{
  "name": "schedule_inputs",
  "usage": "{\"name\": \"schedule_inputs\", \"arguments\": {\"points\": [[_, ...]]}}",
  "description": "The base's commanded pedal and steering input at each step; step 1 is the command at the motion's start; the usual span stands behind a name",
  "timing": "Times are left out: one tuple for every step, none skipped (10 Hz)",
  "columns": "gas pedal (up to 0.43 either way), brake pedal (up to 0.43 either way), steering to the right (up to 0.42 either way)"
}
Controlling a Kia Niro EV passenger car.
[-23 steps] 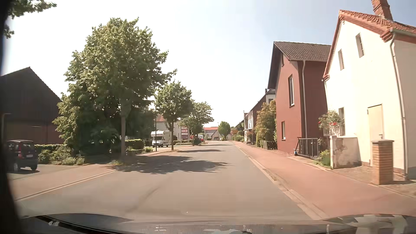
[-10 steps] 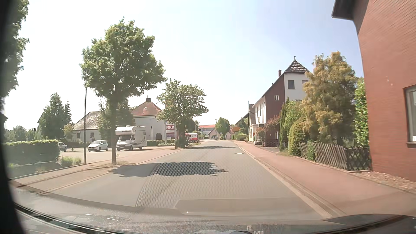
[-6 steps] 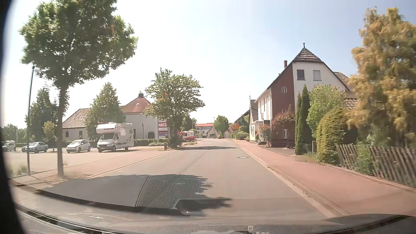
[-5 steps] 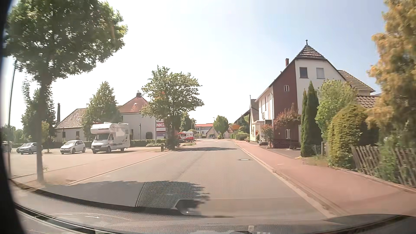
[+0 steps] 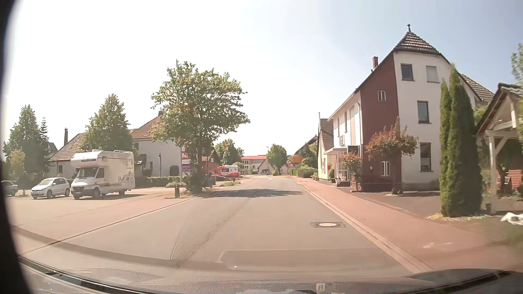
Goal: Follow the waypoints while adhering to traffic rules and regulations
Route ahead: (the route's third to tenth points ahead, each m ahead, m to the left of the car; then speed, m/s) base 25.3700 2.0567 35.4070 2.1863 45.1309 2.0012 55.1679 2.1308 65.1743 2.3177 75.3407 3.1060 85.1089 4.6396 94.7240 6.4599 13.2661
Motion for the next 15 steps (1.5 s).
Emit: {"name": "schedule_inputs", "arguments": {"points": [[0.169,0.0,0.0],[0.169,0.0,0.0],[0.169,0.0,0.0],[0.169,0.0,0.0],[0.169,0.0,0.0],[0.138,0.0,-0.001],[0.138,0.0,-0.001],[0.138,0.0,-0.001],[0.138,0.0,-0.001],[0.138,0.0,-0.001],[0.138,0.0,-0.001],[0.13,0.0,-0.001],[0.13,0.0,-0.001],[0.13,0.0,-0.001],[0.118,0.0,-0.001]]}}
